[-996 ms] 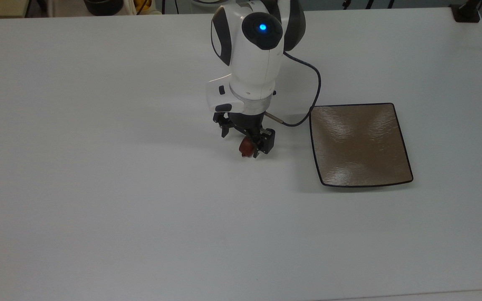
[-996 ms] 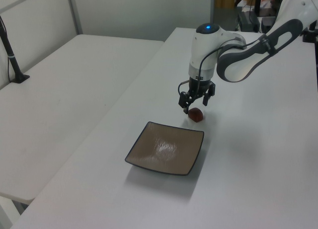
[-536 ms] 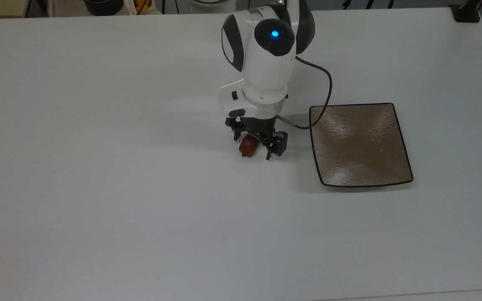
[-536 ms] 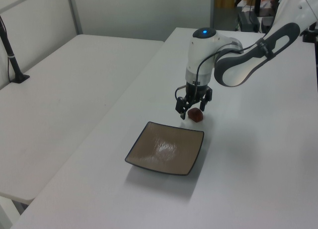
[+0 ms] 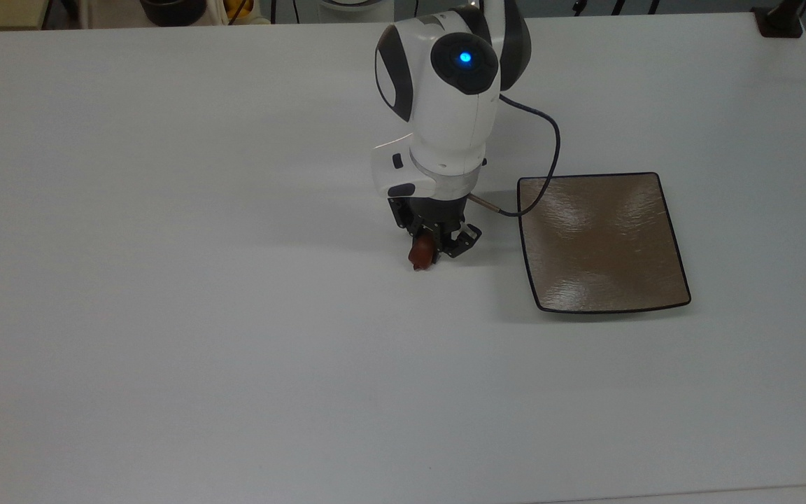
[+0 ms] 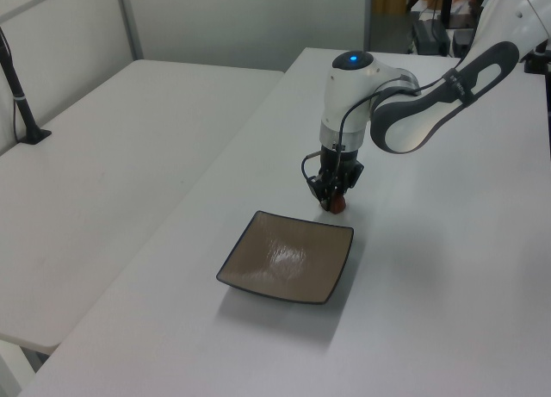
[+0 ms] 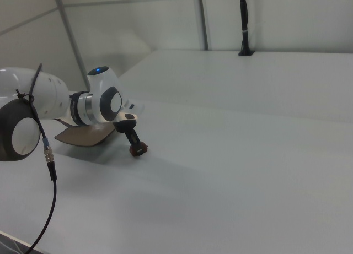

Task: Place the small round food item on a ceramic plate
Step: 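Close the gripper on the dark red food item, then carry the held food item over the square brown plate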

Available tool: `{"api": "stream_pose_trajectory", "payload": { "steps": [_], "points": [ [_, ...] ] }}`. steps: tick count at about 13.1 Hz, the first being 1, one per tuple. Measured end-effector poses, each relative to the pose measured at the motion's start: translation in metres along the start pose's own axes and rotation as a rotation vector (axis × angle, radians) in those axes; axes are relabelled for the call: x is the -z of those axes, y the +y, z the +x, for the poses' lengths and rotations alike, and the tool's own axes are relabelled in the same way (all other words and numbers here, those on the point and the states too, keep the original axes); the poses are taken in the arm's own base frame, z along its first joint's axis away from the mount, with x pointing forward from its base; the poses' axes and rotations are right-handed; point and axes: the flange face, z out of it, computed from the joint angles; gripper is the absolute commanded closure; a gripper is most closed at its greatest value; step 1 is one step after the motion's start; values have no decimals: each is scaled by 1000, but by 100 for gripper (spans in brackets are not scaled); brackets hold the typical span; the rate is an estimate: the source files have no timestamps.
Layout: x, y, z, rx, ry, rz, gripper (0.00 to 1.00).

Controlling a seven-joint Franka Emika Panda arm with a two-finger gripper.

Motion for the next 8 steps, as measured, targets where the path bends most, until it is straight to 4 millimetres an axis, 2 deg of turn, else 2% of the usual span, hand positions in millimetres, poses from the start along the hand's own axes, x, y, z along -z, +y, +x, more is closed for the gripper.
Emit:
{"api": "stream_pose_trajectory", "payload": {
  "steps": [5, 8],
  "points": [
    [5, 0, 4, -4, 7, 7, 67],
    [18, -3, 9, -9, 25, 23, 66]
  ]
}}
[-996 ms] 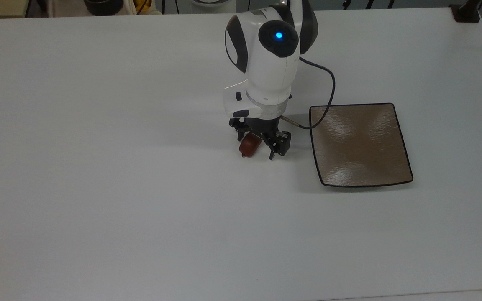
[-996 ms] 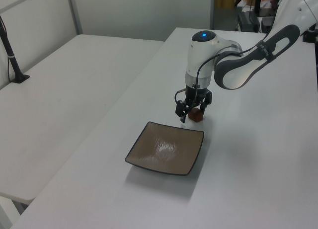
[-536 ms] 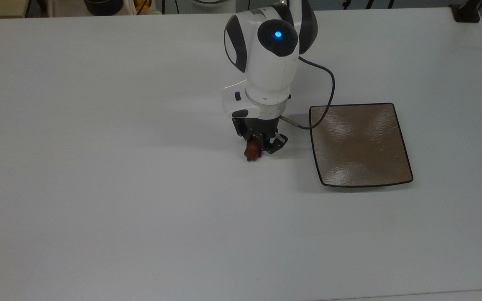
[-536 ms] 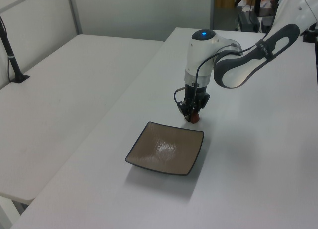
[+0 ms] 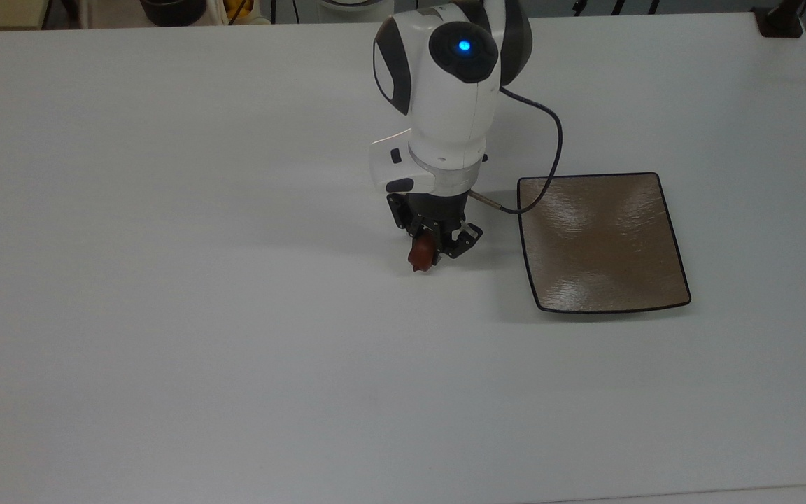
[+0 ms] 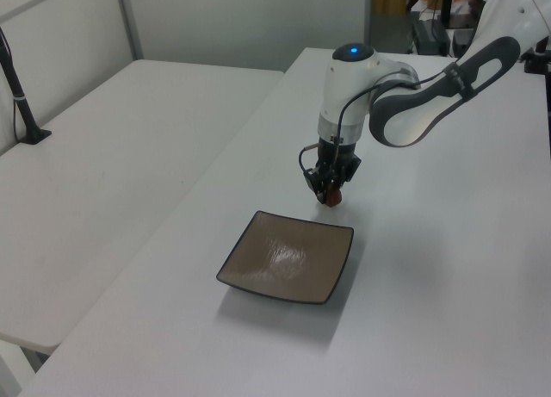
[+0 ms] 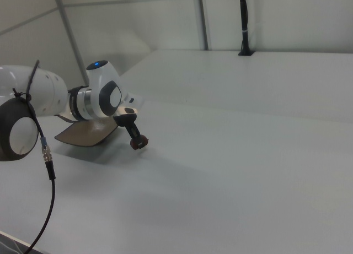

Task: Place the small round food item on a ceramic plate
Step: 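Carry the held food item over the square brown plate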

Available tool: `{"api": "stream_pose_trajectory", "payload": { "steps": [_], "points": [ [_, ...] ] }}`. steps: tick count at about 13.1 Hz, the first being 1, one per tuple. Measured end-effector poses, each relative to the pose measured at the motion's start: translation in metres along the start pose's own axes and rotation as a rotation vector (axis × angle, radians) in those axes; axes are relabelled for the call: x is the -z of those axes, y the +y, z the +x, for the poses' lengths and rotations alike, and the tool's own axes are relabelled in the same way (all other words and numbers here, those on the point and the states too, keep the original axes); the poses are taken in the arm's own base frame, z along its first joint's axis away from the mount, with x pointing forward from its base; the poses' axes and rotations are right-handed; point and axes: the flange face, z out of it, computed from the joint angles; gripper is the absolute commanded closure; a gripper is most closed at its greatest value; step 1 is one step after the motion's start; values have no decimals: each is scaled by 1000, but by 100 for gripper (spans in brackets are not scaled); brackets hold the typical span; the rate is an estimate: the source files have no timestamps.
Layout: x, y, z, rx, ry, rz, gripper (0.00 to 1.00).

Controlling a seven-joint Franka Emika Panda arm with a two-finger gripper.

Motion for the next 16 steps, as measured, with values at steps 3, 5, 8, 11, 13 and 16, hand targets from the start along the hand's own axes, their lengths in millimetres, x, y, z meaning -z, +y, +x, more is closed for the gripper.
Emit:
{"api": "stream_pose_trajectory", "payload": {
  "steps": [3, 5, 8, 11, 13, 16],
  "points": [
    [35, -28, -3, -9, 29, 70, 64],
    [66, -54, -12, -41, 43, 135, 62],
    [80, -82, -41, -33, 18, 181, 29],
    [79, -109, -82, 19, -20, 198, 0],
    [74, -118, -98, 57, -12, 187, 0],
    [73, -117, -95, 54, -8, 186, 0]
  ]
}}
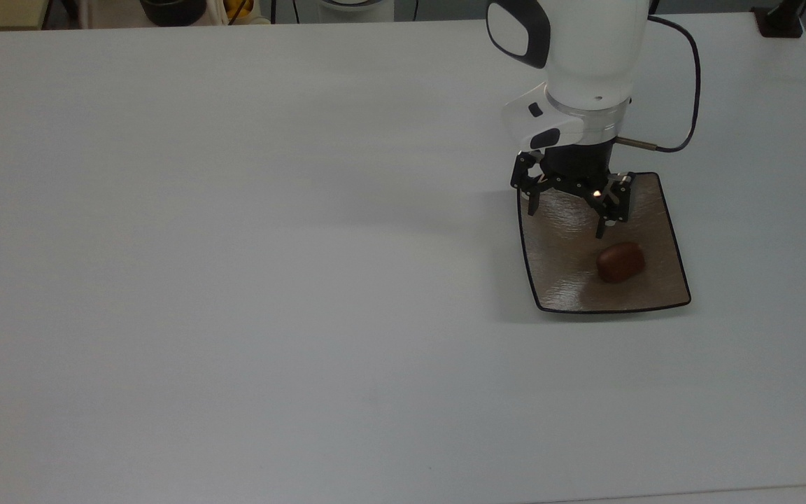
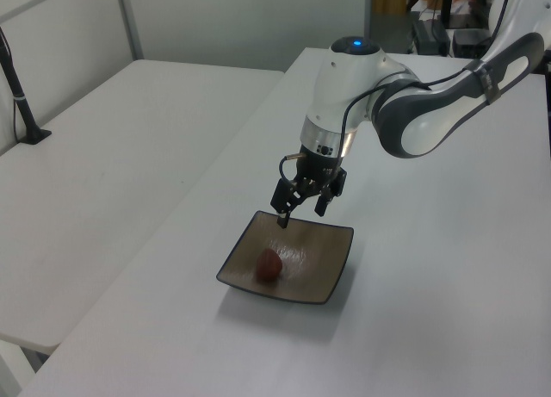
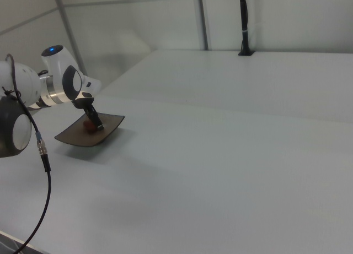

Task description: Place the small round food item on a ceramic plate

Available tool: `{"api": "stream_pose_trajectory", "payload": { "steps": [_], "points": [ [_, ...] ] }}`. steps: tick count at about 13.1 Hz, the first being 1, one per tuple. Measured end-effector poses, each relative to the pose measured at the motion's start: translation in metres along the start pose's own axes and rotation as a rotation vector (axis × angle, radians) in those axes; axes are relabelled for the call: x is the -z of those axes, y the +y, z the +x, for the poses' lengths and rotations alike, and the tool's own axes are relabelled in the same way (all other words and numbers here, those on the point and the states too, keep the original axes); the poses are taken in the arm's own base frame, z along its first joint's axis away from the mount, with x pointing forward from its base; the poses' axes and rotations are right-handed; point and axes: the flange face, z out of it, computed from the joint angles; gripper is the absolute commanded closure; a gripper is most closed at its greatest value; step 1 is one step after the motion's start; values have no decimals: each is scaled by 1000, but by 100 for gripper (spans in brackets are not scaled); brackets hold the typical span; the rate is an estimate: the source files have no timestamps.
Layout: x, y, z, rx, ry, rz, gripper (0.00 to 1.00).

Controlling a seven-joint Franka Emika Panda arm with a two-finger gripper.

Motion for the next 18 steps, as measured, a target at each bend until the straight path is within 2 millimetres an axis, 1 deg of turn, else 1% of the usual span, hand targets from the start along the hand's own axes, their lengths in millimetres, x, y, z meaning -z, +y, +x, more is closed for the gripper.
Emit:
{"api": "stream_pose_trajectory", "payload": {
  "steps": [2, 3, 4, 5, 6, 8, 9, 11, 13, 16, 17, 18],
  "points": [
    [4, 3, 5, -6, 1, -9, 0],
    [5, 9, 4, 19, -18, -58, 0],
    [7, 14, 2, 67, -43, -106, 0],
    [13, 22, -2, 166, -102, -160, 0],
    [23, 29, -4, 265, -178, -180, 0],
    [53, 54, -3, 449, -320, -243, 0],
    [63, 64, -1, 508, -352, -263, 0],
    [88, 92, 8, 631, -399, -298, 0],
    [124, 123, 24, 627, -371, -303, 0],
    [185, 181, 60, 547, -322, -230, 0],
    [202, 200, 73, 523, -302, -201, 0],
    [214, 214, 81, 502, -286, -181, 0]
  ]
}}
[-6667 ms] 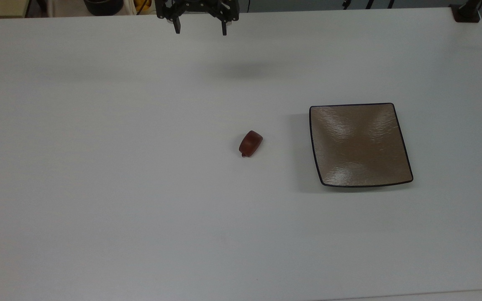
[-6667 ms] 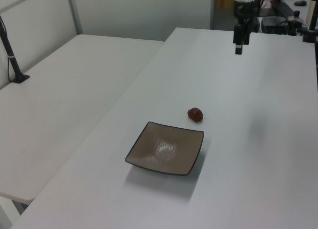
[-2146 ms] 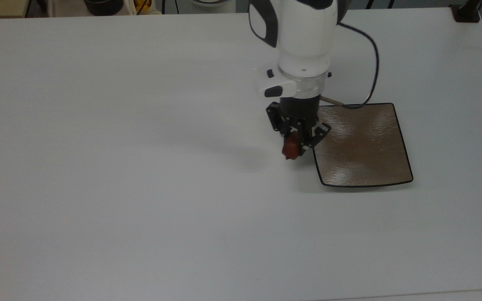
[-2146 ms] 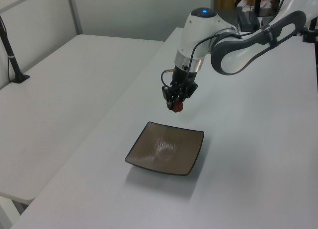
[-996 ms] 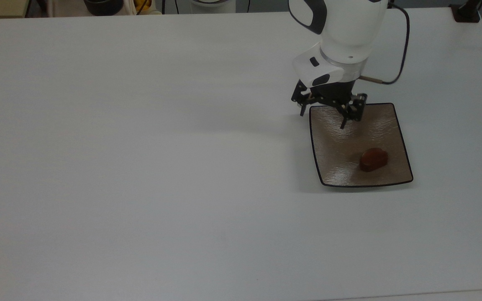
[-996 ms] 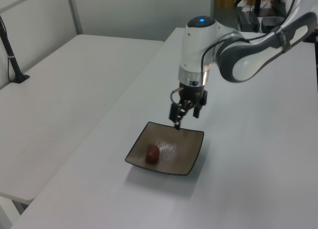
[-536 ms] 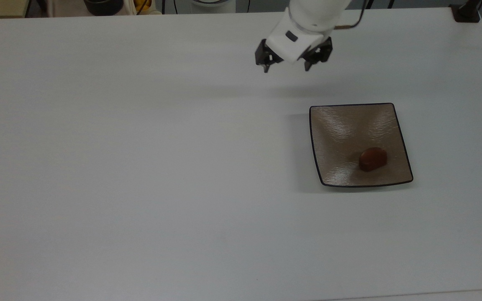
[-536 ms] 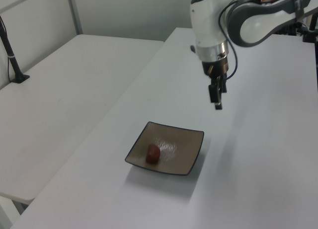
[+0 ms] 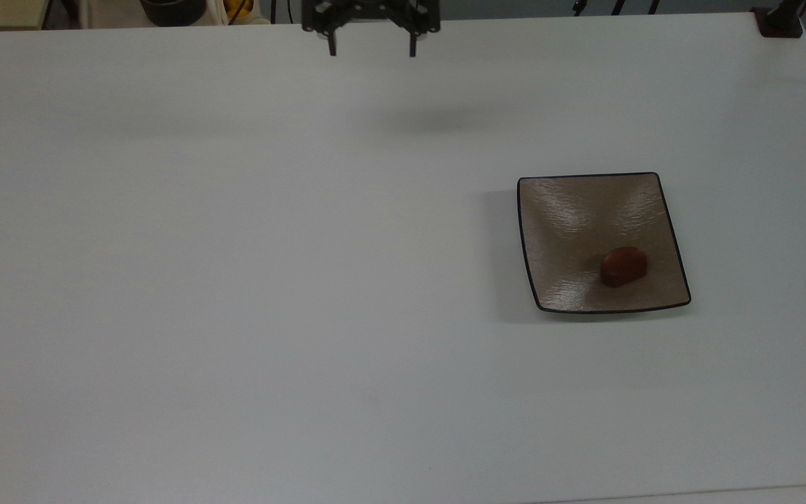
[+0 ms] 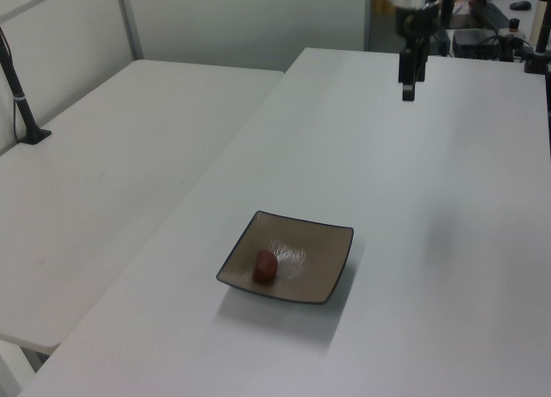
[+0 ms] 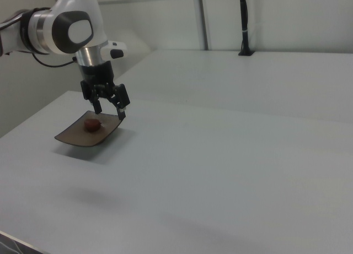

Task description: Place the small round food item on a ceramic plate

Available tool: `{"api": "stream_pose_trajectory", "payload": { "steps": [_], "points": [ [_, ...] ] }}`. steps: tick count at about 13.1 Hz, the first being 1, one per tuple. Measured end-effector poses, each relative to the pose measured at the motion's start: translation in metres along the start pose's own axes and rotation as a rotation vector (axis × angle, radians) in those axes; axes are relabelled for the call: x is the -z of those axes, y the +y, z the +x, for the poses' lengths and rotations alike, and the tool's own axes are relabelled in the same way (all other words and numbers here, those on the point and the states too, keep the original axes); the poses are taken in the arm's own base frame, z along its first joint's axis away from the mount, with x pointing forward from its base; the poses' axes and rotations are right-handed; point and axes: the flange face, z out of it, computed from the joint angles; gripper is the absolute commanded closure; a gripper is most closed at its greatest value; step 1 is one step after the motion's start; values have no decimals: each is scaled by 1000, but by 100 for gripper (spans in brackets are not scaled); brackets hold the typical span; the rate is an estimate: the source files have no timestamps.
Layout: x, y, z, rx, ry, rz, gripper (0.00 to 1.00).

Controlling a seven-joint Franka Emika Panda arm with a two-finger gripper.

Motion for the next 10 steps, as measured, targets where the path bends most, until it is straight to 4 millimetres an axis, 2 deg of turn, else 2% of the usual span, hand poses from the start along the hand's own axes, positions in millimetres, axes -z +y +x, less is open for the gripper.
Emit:
{"api": "stream_pose_trajectory", "payload": {
  "steps": [1, 4, 10],
  "points": [
    [6, 12, -3, -12, 11, 11, 0],
    [10, 27, -6, -38, 18, 20, 0],
    [6, 32, -6, -47, 10, 21, 0]
  ]
}}
